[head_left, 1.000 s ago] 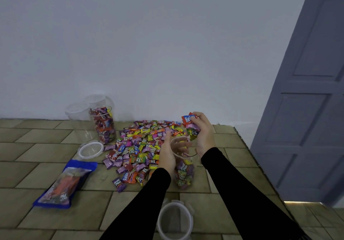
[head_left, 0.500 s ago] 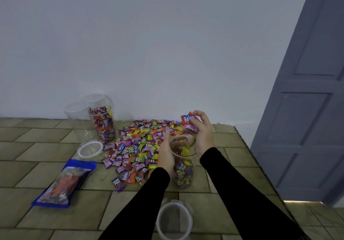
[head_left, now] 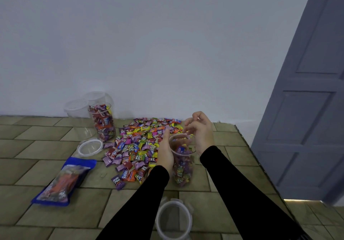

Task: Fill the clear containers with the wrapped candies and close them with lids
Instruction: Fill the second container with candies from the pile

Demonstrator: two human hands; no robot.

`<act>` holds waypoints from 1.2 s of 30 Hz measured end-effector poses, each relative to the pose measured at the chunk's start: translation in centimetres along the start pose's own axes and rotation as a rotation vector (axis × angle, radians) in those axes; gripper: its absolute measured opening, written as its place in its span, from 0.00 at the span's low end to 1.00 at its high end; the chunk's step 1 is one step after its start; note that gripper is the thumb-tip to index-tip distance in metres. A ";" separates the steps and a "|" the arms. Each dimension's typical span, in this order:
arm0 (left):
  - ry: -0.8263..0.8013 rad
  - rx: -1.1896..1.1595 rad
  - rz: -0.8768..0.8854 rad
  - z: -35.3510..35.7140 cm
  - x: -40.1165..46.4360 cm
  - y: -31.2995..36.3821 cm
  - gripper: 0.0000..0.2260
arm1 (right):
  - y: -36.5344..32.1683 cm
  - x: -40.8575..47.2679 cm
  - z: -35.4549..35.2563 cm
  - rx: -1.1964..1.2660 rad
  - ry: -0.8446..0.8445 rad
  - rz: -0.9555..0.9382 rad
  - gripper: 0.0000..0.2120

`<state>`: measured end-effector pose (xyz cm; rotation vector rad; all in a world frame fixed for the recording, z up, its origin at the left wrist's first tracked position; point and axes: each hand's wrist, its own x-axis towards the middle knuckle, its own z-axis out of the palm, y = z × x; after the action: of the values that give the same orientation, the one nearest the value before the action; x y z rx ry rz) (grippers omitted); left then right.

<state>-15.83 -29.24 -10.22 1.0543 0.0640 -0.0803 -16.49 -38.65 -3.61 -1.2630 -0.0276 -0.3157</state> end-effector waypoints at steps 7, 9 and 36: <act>-0.016 0.064 -0.024 -0.1 -0.1 0.4 0.31 | -0.7 0.0 0.1 -0.394 -0.123 -0.202 0.08; -0.008 0.075 0.000 -0.3 -0.1 0.3 0.31 | -1.9 0.4 -0.2 -0.914 -0.313 -0.277 0.09; -0.022 0.233 0.023 -1.3 0.2 2.5 0.33 | -5.2 3.3 2.5 -1.384 -0.645 -0.061 0.05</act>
<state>-15.39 -26.92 -8.72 1.2865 0.0230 -0.0792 -14.26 -38.36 2.63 -2.7013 -0.4633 0.0991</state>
